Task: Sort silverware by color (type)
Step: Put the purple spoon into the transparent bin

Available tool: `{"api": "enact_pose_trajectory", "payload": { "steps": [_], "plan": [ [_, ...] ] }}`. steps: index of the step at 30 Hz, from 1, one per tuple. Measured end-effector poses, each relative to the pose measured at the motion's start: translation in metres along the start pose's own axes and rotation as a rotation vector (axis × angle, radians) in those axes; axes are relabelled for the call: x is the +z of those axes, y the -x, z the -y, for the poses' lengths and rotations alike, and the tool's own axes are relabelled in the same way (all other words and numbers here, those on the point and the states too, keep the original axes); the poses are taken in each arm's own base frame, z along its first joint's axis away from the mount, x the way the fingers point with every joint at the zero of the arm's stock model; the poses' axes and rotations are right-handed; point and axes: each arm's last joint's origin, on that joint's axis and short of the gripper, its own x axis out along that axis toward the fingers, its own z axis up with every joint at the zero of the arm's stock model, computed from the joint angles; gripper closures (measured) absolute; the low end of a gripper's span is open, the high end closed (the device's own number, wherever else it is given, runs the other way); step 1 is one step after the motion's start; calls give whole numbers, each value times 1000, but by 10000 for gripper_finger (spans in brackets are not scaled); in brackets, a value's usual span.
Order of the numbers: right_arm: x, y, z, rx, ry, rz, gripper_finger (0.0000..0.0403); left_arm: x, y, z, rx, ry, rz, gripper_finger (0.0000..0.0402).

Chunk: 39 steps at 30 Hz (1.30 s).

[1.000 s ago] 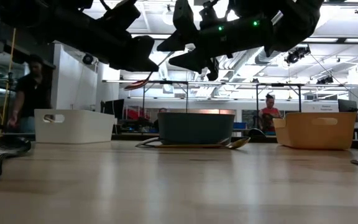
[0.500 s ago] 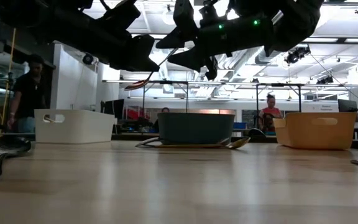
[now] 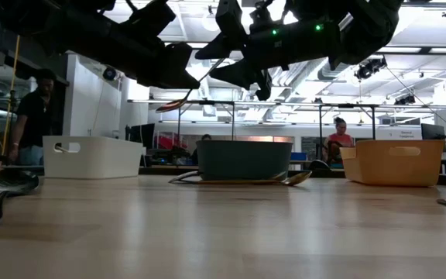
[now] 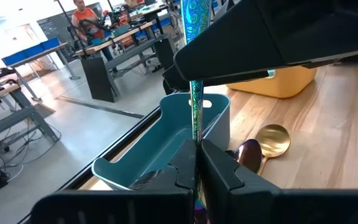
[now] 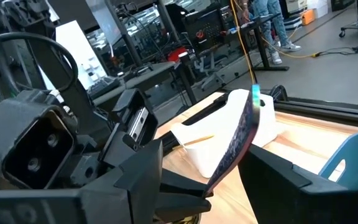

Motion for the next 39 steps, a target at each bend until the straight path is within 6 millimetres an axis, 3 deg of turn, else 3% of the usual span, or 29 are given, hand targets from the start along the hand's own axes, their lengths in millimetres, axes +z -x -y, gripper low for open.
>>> {"api": "enact_pose_trajectory", "payload": {
  "steps": [8,23,39],
  "plan": [
    [1,-3,5,-19,-20,-4,201,0,0,0,5,-27,2,401],
    [-2,-5,13,-57,37,-50,201,1,7,-1,177,-123,-16,401],
    [10,-5,7,5,-5,61,201,7,8,1,109,-25,30,401]
  ]
}}
